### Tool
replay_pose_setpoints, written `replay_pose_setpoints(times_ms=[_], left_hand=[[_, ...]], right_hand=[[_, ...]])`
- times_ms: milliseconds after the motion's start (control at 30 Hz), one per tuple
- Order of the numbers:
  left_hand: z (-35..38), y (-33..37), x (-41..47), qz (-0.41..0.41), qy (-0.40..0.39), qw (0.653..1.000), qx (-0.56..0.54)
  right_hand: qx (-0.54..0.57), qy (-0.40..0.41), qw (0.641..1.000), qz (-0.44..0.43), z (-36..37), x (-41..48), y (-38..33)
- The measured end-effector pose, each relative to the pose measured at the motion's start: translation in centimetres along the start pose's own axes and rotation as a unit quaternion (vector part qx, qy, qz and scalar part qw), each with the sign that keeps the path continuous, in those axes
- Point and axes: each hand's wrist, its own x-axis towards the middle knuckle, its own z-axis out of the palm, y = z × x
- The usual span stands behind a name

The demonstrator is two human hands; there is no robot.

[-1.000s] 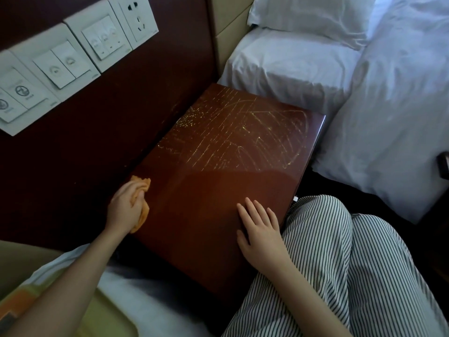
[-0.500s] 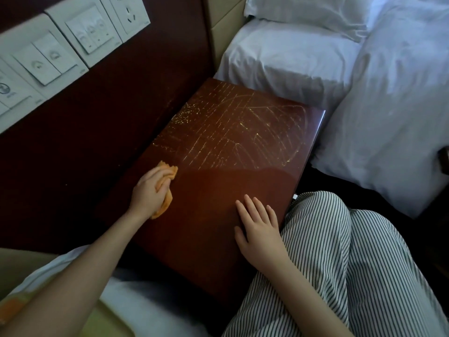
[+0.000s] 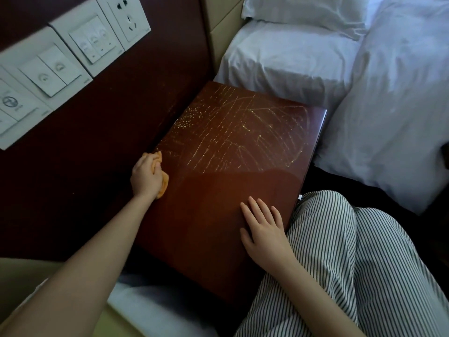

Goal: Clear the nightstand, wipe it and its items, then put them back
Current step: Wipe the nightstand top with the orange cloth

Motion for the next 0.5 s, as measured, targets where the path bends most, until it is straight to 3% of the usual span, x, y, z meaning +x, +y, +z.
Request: replay_pose_setpoints(times_ms=[200,300,367,500], left_hand=[[0.6,0.6,-4.3,0.160,-0.118,0.980,-0.026],[-0.8,-0.9,-6.5,0.213,-0.142,0.966,-0.048],[-1.5,-2.0,-6.4,0.187,-0.123,0.974,-0.044],[-0.9,-1.3,-4.9,0.045,-0.034,0.998,-0.001]], right_hand=[[0.004,0.005,1.000,-0.001,0.0,0.1,0.0],[0.004,-0.003,1.000,0.000,-0.1,0.0,0.0],[0.005,-0.007,1.000,0.001,-0.2,-0.1,0.0],[0.002,-0.015,1.000,0.000,-0.5,-0.2,0.0]])
